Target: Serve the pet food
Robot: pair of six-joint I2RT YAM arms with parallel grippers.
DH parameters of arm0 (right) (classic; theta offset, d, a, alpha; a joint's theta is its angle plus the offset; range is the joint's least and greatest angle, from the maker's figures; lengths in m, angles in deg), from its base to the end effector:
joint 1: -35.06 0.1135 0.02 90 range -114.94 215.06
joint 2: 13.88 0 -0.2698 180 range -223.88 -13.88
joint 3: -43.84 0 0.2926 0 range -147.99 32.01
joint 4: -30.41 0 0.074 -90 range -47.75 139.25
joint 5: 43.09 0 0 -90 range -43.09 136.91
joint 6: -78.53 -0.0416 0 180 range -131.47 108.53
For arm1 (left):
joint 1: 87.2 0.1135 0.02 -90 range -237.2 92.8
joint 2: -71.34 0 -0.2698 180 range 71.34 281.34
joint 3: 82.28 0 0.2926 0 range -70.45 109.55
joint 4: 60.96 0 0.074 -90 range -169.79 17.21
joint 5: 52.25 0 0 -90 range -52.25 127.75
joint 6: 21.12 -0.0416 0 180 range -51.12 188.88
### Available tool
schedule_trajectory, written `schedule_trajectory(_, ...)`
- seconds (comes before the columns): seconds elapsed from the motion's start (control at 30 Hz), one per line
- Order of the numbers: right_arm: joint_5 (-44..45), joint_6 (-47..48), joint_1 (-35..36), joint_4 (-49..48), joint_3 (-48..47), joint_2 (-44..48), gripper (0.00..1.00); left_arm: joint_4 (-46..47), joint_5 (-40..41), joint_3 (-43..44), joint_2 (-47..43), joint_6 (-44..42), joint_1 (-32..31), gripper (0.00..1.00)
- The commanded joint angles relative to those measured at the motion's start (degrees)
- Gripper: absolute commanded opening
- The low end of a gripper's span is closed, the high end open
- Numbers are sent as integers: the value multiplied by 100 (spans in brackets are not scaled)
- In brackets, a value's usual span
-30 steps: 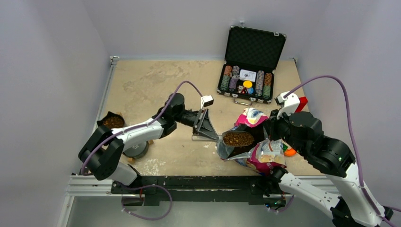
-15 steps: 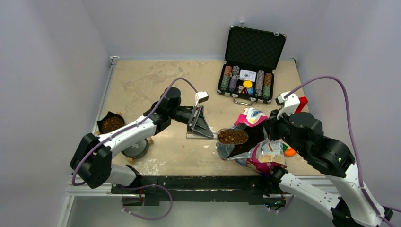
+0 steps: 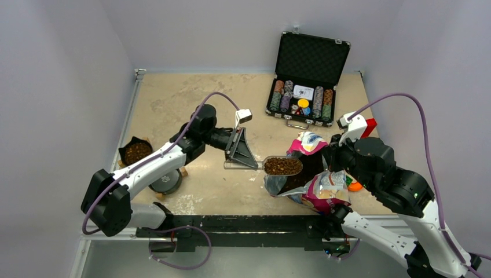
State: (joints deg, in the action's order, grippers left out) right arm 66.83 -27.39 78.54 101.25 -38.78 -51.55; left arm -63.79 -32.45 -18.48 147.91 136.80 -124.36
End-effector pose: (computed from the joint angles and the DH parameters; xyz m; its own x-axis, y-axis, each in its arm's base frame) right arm 0.0934 0.0690 0.4357 -0.4211 -0.0440 -0.9059 -0.3213 0.9413 0.1037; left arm 0.2374 -0.2290 0.2876 -0.9394 0.3182 -0.1276 0.1498 0.0462 -0.9876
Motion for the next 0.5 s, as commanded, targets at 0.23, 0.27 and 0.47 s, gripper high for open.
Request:
schedule_trajectory(0.23, -83, 54, 16, -740, -166, 134, 0, 219, -73, -267, -881, 80, 267, 0)
schedule_trajectory(0.27, -91, 54, 12, -741, -169, 135, 0, 190, -61, -317, -968, 85, 298, 0)
schedule_trajectory(0.47, -150, 45, 14, -756, -137, 142, 0, 81, 70, -754, -1516, 181, 576, 0)
